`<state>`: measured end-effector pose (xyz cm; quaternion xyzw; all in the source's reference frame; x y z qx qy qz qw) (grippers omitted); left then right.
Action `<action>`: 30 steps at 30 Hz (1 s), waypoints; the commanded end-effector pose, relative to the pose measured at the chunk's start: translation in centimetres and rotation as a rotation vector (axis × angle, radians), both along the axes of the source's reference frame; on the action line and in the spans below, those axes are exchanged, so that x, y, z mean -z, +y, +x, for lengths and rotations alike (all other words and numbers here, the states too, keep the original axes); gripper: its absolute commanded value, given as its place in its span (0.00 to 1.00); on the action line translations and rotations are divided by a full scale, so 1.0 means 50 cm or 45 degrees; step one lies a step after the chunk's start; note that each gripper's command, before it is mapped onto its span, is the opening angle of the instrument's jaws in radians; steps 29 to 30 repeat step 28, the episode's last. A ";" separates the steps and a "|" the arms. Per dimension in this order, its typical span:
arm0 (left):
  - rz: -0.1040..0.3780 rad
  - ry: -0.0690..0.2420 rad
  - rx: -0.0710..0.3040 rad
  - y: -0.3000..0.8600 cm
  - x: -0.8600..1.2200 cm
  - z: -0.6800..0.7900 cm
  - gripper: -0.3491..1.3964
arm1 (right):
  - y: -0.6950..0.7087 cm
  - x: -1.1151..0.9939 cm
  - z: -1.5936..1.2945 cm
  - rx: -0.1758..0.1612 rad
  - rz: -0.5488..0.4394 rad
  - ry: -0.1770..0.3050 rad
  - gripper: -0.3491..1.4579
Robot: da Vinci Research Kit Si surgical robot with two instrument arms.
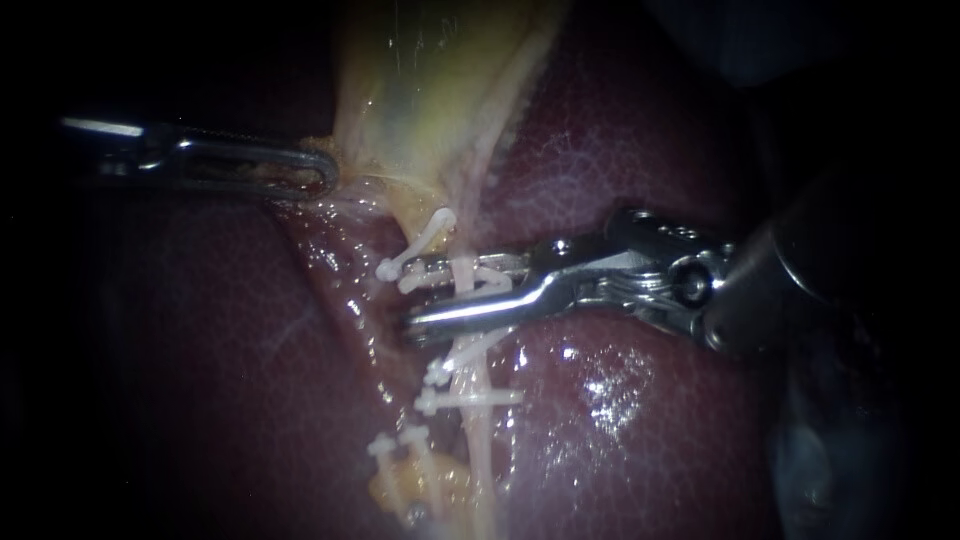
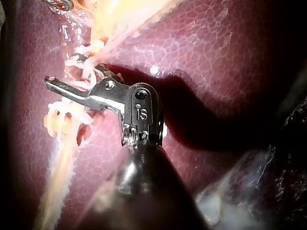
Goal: Clipping third clip right tube
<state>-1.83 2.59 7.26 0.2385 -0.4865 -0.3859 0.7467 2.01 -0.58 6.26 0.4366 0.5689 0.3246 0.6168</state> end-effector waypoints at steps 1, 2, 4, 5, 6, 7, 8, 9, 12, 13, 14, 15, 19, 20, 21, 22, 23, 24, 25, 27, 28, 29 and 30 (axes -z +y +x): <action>0.000 0.001 0.000 0.0000 0.0000 -0.0001 0.00 | 0.0001 -0.0005 -0.0001 -0.001 -0.001 -0.001 0.32; 0.000 0.001 0.000 0.0000 0.0000 -0.0001 0.00 | 0.0004 -0.0009 -0.0003 -0.002 -0.001 -0.002 0.28; 0.000 0.001 0.001 0.0000 0.0000 -0.0002 0.00 | 0.0008 -0.0014 -0.0004 -0.003 0.006 -0.004 0.21; 0.000 0.001 0.001 0.0001 0.0000 -0.0002 0.00 | 0.0009 -0.0015 -0.0005 -0.002 0.014 -0.005 0.18; 0.000 0.001 0.001 0.0001 0.0000 -0.0002 0.00 | 0.0010 -0.0016 -0.0006 -0.002 0.021 -0.006 0.15; 0.000 0.001 0.001 0.0000 0.0000 -0.0003 0.00 | 0.0010 -0.0017 -0.0007 -0.001 0.021 -0.005 0.12; 0.000 0.001 0.001 0.0000 0.0000 -0.0003 0.00 | 0.0010 -0.0017 -0.0008 -0.001 0.029 -0.007 0.09; 0.000 0.001 0.001 0.0000 0.0000 -0.0003 0.00 | 0.0009 -0.0016 -0.0009 0.000 0.051 -0.010 0.03; 0.000 0.001 0.001 0.0000 0.0000 -0.0003 0.00 | 0.0008 -0.0018 -0.0013 -0.001 0.109 -0.022 0.00; 0.000 0.001 0.001 0.0000 0.0000 -0.0003 0.00 | 0.0007 -0.0018 -0.0015 0.000 0.116 -0.023 0.00; 0.000 0.001 0.001 0.0000 0.0000 -0.0003 0.00 | 0.0007 -0.0019 -0.0016 0.000 0.116 -0.023 0.00; 0.000 0.001 0.001 0.0001 0.0000 -0.0003 0.00 | 0.0008 -0.0018 -0.0016 0.003 0.117 -0.021 0.00; 0.000 0.001 0.001 0.0000 0.0000 -0.0004 0.00 | 0.0008 -0.0015 -0.0015 0.011 0.118 -0.016 0.00; 0.000 0.001 0.001 0.0000 0.0000 -0.0004 0.00 | 0.0008 -0.0015 -0.0015 0.011 0.118 -0.016 0.00; 0.000 0.001 0.001 0.0001 0.0000 -0.0004 0.00 | 0.0008 -0.0016 -0.0015 0.011 0.118 -0.016 0.00; 0.000 0.001 0.001 0.0001 0.0000 -0.0004 0.00 | 0.0009 -0.0016 -0.0015 0.014 0.119 -0.014 0.00; 0.000 0.001 0.001 0.0001 0.0000 -0.0004 0.00 | 0.0009 -0.0017 -0.0015 0.014 0.119 -0.014 0.00; 0.000 0.001 0.001 0.0001 0.0000 -0.0004 0.00 | 0.0009 -0.0017 -0.0015 0.014 0.119 -0.014 0.00; 0.000 0.001 0.001 0.0001 0.0000 -0.0004 0.00 | 0.0009 -0.0018 -0.0015 0.017 0.119 -0.012 0.00; 0.000 0.001 0.001 0.0000 0.0000 -0.0004 0.00 | 0.0009 -0.0019 -0.0015 0.018 0.118 -0.012 0.00; 0.000 0.001 0.001 0.0001 0.0000 -0.0004 0.00 | 0.0009 -0.0019 -0.0014 0.021 0.118 -0.010 0.00; 0.000 0.001 0.001 0.0001 0.0000 -0.0004 0.00 | 0.0009 -0.0019 -0.0014 0.021 0.118 -0.010 0.00; 0.000 0.001 0.001 0.0001 0.0000 -0.0004 0.00 | 0.0009 -0.0019 -0.0014 0.021 0.118 -0.010 0.00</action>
